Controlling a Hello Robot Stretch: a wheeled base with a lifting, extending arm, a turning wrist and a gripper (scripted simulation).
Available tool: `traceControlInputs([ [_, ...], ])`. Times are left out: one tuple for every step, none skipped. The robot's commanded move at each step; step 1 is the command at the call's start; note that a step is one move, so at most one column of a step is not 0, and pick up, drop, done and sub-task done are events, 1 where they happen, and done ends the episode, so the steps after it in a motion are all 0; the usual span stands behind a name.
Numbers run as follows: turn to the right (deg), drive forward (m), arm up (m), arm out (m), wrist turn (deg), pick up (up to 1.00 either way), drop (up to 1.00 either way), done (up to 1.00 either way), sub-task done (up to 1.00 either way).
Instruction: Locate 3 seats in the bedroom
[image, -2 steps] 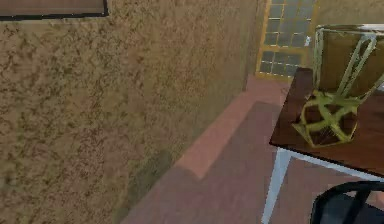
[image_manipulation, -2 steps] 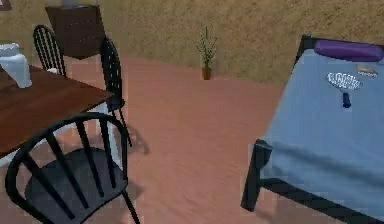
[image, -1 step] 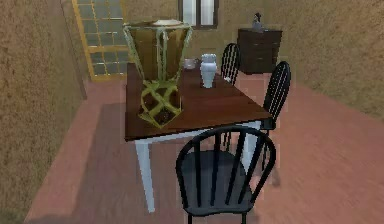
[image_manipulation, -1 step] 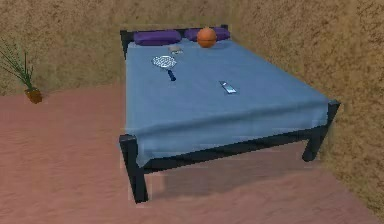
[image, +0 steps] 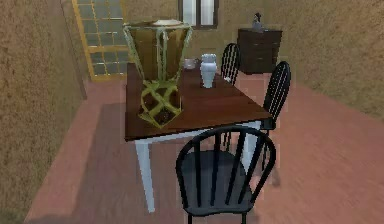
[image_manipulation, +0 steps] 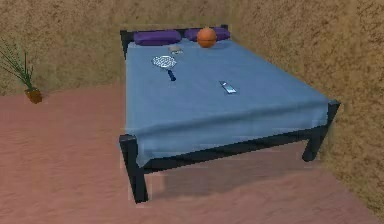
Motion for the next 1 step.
traceControlInputs([
  [-45.0, 0.0, 0.0, 0.0, 0.0, 0.0, 0.0, 0.0, 0.0],
])
